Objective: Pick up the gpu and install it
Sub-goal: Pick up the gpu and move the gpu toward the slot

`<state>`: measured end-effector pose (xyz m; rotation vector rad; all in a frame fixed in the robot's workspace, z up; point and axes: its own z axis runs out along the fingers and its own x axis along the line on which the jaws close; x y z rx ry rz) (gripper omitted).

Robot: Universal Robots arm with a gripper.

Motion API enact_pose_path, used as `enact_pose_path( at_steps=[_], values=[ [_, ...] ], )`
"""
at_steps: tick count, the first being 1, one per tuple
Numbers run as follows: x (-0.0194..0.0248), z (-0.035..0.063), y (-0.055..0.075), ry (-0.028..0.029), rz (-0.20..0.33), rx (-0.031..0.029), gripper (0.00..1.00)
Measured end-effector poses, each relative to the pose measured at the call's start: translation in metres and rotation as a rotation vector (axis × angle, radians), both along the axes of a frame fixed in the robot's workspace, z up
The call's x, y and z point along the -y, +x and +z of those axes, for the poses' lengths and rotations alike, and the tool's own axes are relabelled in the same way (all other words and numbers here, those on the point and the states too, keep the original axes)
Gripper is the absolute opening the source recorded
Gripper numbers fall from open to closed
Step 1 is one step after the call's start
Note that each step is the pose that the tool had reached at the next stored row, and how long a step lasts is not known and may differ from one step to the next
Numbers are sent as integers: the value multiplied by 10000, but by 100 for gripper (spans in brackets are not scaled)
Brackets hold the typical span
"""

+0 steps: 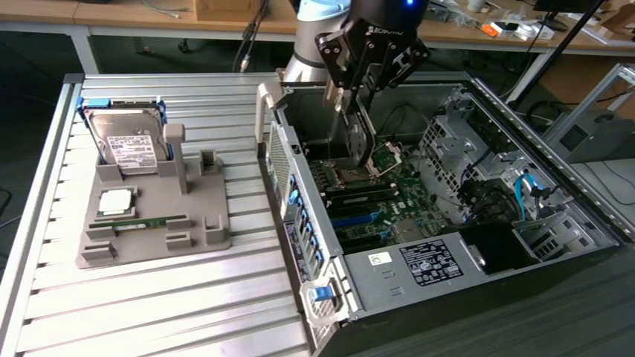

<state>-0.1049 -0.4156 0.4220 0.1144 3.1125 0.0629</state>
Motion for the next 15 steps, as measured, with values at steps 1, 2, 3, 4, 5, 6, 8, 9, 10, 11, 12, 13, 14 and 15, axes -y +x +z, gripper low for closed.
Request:
enact_pose_path(
  at_steps=[1, 2, 3, 4, 5, 6, 8, 9, 10, 11, 12, 13, 14, 15],
  values=[
    [1, -4, 9, -2, 0, 0, 27],
    [1, -8, 17, -5, -1, 0, 27],
    [2, -12, 28, -8, 0, 0, 27],
    [3, -18, 44, -11, 0, 0, 27],
    [4, -25, 60, -13, 0, 0, 27],
    [6, -33, 78, -17, 0, 0, 27],
    [7, -41, 103, -24, -1, 0, 27],
    [8, -45, 114, -28, -1, 0, 27],
    [8, -50, 131, -32, -1, 0, 27],
    [9, -53, 144, -37, 0, 0, 27],
    [9, -56, 156, -39, 0, 0, 27],
    [10, -60, 170, -42, 0, 0, 27],
    [11, -64, 184, -44, 0, 0, 27],
    [11, -69, 198, -46, 0, 0, 27]
  ],
)
